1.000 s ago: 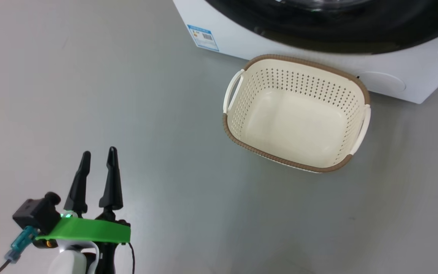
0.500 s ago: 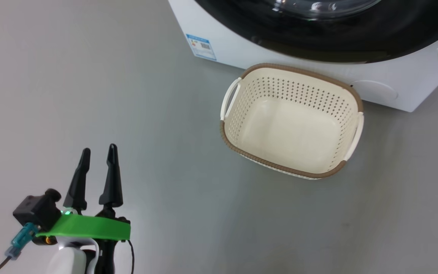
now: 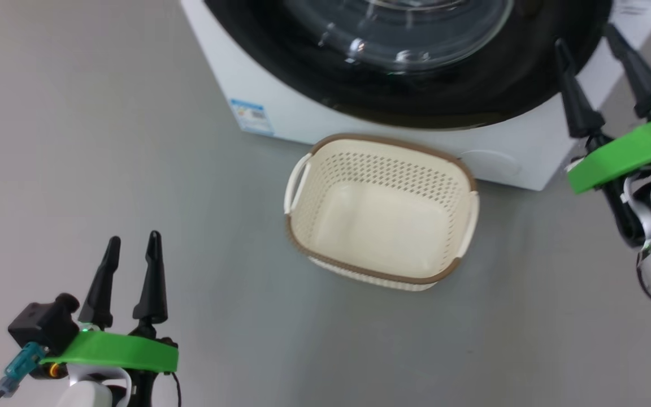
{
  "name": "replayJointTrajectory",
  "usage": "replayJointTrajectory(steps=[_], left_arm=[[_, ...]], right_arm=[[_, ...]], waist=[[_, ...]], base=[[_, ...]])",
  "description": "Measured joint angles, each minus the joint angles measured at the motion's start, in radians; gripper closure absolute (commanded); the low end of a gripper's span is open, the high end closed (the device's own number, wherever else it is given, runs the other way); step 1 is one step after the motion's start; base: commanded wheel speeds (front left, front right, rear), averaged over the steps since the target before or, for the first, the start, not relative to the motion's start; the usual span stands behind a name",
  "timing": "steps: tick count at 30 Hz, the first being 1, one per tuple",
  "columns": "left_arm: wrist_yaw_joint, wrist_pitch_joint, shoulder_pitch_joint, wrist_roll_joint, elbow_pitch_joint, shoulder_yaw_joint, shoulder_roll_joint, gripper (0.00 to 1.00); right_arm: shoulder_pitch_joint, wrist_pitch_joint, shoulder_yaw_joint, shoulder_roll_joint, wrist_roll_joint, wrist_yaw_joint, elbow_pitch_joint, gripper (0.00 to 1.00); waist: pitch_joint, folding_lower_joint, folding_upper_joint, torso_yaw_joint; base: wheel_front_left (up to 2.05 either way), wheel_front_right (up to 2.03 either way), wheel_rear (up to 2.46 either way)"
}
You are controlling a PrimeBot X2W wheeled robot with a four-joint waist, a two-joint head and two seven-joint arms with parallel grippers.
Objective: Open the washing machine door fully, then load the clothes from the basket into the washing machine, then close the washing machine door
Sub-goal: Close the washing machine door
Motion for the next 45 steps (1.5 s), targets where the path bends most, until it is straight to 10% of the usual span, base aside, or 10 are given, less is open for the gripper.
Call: replayJointTrajectory(steps=[23, 45], left_arm=[[0.015, 0.000, 0.109, 0.005, 0.007, 0.003, 0.025, 0.00], [0.024, 0.000, 0.146, -0.013, -0.049, 0.003, 0.036, 0.00]], right_arm=[[0.281, 0.000, 0.064, 0.050, 0.044, 0.000, -0.151, 0.00], [0.552, 0.000, -0.085, 0.102, 0.025, 0.000, -0.244, 0.00]], waist=[[-0.200, 0.0000, 0.0000, -0.266], [-0.284, 0.0001, 0.0000, -0.397]], base=[[0.00, 0.00, 0.00], [0.00, 0.00, 0.00]])
